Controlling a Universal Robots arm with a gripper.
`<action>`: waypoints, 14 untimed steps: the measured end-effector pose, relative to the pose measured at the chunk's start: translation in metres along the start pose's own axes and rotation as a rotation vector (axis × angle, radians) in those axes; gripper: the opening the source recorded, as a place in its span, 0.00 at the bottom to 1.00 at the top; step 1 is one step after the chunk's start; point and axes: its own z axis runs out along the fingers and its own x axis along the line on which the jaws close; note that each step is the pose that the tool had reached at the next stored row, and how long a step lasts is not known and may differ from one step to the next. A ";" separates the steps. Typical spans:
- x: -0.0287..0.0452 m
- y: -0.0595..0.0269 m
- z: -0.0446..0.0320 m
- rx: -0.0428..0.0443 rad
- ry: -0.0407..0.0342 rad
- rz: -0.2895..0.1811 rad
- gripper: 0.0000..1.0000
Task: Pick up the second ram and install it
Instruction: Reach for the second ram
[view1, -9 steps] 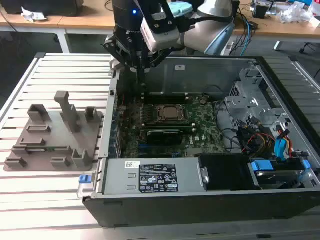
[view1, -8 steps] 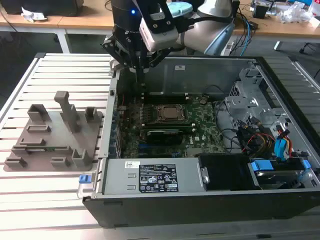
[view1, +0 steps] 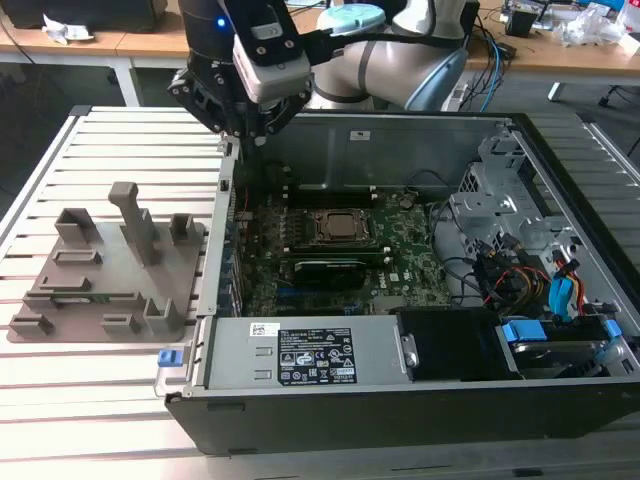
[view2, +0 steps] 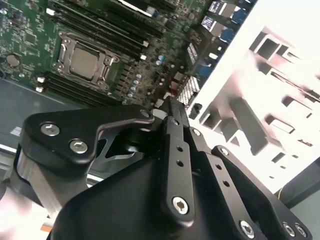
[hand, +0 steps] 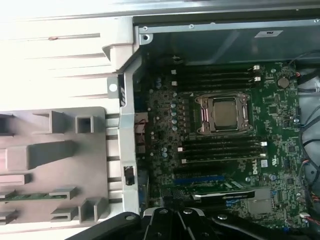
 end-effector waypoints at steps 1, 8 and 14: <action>0.0033 -0.0002 -0.0001 0.0000 0.0000 0.000 0.11; 0.0364 -0.0027 -0.0007 0.0000 0.0000 0.000 0.11; 0.0741 -0.0055 -0.0013 0.0000 0.0000 0.000 0.11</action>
